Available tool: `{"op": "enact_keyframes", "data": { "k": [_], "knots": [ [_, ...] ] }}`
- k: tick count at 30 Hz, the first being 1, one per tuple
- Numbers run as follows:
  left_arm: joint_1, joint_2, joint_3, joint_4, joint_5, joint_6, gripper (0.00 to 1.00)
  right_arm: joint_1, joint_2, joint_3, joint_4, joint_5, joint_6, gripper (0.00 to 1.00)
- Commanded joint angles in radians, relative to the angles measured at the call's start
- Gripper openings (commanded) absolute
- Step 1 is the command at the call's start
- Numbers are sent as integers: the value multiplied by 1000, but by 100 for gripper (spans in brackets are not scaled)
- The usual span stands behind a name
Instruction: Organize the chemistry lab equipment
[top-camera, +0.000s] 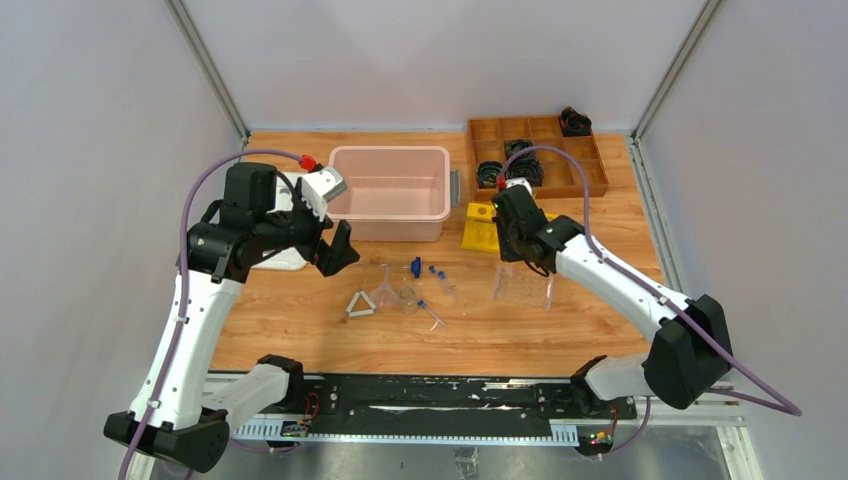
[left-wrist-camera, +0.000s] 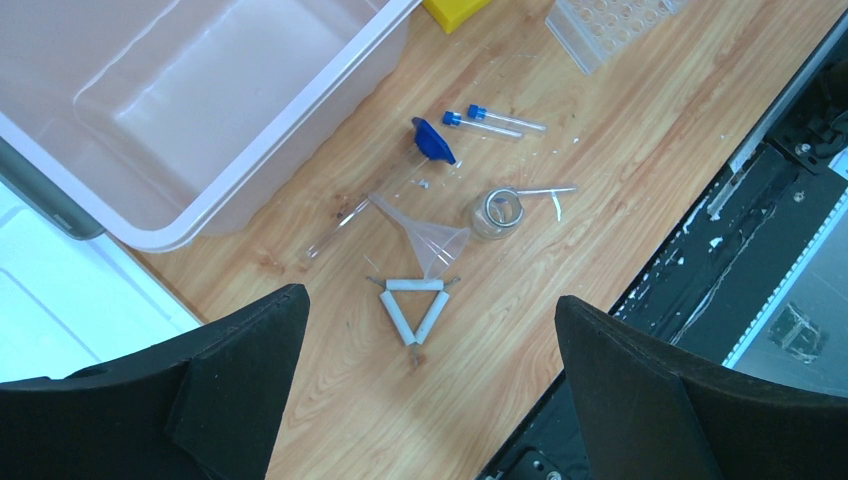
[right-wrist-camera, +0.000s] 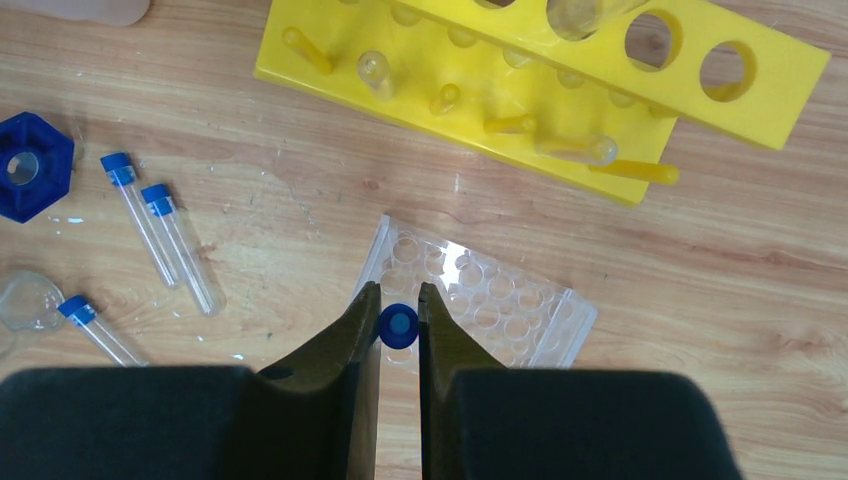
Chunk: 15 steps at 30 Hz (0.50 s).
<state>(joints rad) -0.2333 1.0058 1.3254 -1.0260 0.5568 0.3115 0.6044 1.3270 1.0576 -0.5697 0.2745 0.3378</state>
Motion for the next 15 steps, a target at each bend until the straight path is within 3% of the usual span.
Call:
{"op": "enact_keyframes", "data": {
  "k": [1,15],
  "knots": [
    [-4,4,17,15,2,-9,100,-20,23,-29,89,26,-20,0],
    [-4,20,21,15,0,-12,100,-40,71,-98,210,6,-12,0]
  ]
}}
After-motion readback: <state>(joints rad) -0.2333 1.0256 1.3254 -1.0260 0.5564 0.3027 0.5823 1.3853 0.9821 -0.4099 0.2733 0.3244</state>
